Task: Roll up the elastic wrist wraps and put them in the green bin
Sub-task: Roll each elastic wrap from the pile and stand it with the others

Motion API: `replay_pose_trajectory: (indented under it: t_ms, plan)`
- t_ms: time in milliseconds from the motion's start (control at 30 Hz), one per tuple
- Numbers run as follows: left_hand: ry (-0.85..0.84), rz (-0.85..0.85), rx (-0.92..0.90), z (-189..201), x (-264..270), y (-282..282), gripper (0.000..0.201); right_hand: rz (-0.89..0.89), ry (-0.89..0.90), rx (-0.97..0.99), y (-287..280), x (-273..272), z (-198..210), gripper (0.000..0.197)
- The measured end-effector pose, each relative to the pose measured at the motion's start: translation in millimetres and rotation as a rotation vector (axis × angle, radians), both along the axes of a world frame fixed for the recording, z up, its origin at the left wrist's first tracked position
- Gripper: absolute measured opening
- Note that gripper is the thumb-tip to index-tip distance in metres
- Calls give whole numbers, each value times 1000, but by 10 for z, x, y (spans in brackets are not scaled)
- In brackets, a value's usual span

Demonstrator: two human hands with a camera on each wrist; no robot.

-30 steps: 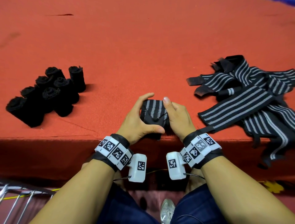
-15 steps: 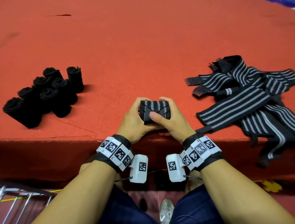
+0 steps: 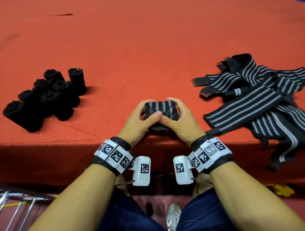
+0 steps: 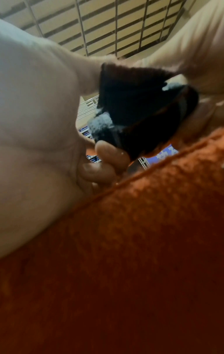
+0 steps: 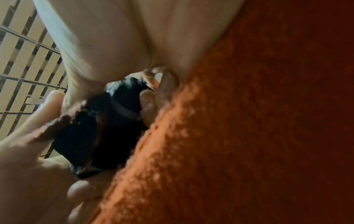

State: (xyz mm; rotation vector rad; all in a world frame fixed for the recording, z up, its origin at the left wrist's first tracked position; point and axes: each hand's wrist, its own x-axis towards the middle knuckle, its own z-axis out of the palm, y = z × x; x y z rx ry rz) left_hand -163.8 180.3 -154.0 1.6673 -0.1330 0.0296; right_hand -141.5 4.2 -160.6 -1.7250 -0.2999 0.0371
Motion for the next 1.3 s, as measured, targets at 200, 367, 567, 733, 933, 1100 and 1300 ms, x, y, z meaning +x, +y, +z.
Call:
replay_pose_trajectory:
  t_ms: [200,367,567,733,933,1100,1300]
  plan:
    - [26,4,-87,-31,4,-2,59,53,-94,-26,-27,-22,14,82]
    - [-3,15,-43,-39,3,1,59,91,-72,31,-42,-34,9,83]
    - [-59,23,31,-18,2,20,63,132,-15,85,-69,-11,-19,93]
    - [-69,-12,-4,-21,1,59,77,187,17,139,-90,-8,-24,99]
    - [-57,-36,-2,-25,19,87,64,127,-15,86,-72,26,-62,87]
    - [-88,-1,90,-45,26,61,59,81,-29,56,-55,24,-68,56]
    - [-90,47,164,-124,66,49,46,39,-30,6,-48,25,-55,37]
